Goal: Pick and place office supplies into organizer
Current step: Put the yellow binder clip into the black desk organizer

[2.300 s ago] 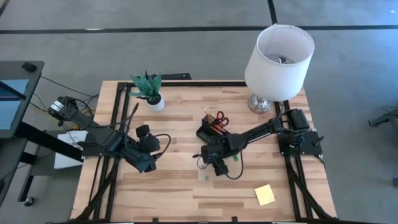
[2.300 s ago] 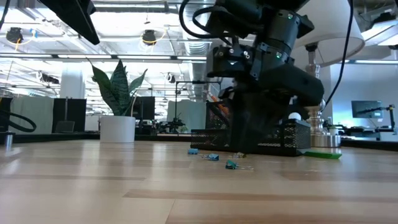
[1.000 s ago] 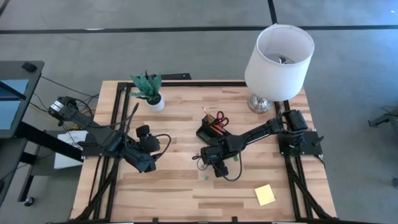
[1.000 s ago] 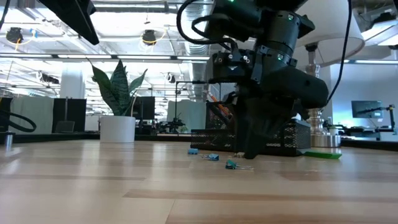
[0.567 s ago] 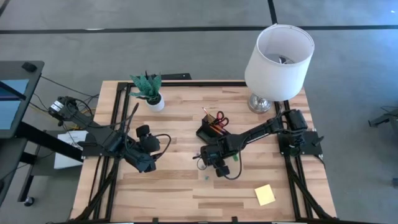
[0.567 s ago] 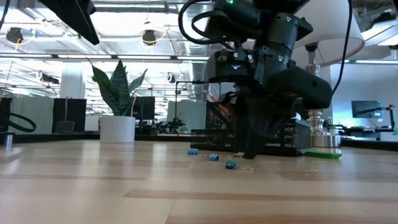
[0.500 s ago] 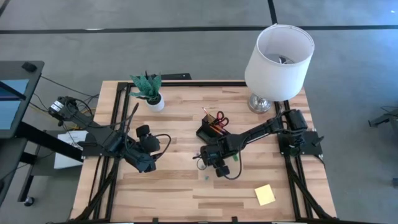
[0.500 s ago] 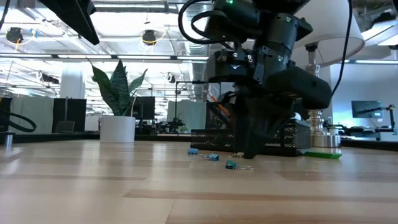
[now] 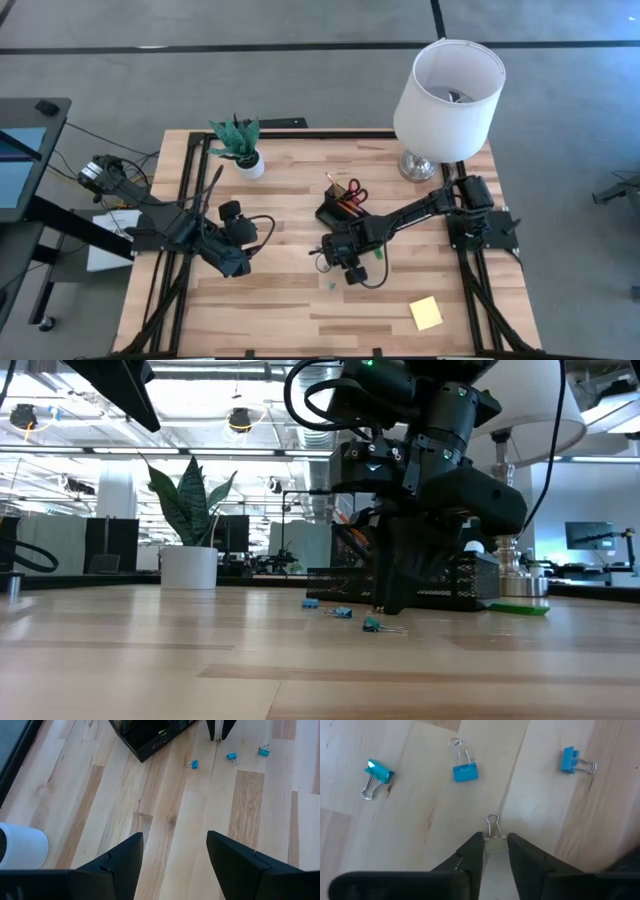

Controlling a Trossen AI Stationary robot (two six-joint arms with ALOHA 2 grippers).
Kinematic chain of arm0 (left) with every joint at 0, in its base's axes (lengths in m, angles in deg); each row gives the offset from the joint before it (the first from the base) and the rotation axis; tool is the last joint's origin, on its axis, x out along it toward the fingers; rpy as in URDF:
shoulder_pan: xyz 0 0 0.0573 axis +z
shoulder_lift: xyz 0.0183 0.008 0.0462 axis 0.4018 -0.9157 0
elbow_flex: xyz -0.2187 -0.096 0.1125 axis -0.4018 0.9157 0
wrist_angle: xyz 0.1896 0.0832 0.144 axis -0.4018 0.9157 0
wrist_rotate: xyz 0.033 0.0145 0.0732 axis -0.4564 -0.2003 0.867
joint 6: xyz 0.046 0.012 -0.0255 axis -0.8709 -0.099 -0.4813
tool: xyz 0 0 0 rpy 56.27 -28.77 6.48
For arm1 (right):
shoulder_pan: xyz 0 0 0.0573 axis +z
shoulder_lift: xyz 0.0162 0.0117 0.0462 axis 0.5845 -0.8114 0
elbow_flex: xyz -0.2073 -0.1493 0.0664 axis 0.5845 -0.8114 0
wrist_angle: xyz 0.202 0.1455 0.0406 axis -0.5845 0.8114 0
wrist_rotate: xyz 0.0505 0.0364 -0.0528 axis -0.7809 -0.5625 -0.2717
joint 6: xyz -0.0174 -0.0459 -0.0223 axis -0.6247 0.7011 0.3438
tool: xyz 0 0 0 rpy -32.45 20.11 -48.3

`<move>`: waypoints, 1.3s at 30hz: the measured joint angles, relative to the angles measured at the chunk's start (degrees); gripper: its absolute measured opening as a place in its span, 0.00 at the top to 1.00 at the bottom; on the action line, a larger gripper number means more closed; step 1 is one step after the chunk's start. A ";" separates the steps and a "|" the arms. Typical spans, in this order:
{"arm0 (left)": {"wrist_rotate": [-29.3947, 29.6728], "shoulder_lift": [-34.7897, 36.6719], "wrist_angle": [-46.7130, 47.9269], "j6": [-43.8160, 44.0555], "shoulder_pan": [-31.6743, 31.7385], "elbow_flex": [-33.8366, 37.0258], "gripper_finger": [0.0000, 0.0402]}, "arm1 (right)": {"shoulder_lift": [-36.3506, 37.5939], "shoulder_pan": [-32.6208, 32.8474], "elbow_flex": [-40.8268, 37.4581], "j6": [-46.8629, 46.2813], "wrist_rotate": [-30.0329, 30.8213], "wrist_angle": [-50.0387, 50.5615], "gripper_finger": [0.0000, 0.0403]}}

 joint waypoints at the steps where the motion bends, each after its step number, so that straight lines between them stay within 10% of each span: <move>1: 0.00 0.00 0.00 0.00 0.00 0.00 0.46 | -0.02 0.00 0.04 -0.42 0.03 0.15 0.79; 22: -0.04 0.01 0.00 -0.02 0.00 0.00 0.46 | -0.46 -3.29 21.82 -0.20 13.05 24.00 0.86; 39: -0.11 0.02 0.02 -1.40 -0.01 0.00 0.46 | -0.83 -10.83 21.13 -5.81 11.64 23.87 0.86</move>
